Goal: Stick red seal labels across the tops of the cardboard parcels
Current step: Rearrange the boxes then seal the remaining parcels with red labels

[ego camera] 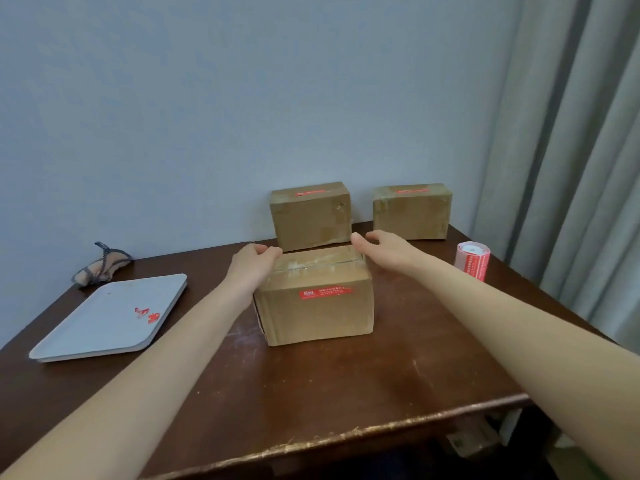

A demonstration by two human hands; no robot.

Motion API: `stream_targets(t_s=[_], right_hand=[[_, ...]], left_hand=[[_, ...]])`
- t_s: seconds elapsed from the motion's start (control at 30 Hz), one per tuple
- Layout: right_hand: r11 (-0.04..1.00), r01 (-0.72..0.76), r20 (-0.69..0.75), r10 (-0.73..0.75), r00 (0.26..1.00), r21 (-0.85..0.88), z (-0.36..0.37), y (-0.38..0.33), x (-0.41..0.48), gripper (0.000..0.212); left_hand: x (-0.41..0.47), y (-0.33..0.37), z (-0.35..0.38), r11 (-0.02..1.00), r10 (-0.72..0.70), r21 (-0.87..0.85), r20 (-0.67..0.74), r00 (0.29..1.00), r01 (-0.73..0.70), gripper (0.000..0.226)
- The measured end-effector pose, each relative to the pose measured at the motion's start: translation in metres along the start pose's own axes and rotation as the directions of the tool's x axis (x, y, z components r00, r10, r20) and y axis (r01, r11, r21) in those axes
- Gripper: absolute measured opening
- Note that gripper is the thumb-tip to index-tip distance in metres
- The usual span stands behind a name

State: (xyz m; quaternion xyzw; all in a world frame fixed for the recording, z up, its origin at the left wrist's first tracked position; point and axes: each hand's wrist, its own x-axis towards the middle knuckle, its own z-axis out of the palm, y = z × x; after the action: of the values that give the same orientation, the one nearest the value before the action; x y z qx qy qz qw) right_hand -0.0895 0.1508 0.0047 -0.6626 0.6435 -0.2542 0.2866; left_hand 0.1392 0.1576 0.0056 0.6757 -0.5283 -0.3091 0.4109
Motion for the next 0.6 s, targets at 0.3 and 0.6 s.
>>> stream_targets(t_s=[0.3,0.6], right_hand=[[0.998,-0.053,-0.13,0.048,0.99,-0.037,-0.019,0.023,-0.019,0.072],[1.0,0.008,-0.266,-0.013,0.964,-0.019,-0.029,0.049,-0.005,0.044]], left_hand=[[-0.009,0.03,0.054,0.981,0.068,-0.19,0.146,0.987,-0.04,0.045],[-0.007,0.027,0.076,0.74,0.566,0.279,0.234,0.79,-0.612,0.042]])
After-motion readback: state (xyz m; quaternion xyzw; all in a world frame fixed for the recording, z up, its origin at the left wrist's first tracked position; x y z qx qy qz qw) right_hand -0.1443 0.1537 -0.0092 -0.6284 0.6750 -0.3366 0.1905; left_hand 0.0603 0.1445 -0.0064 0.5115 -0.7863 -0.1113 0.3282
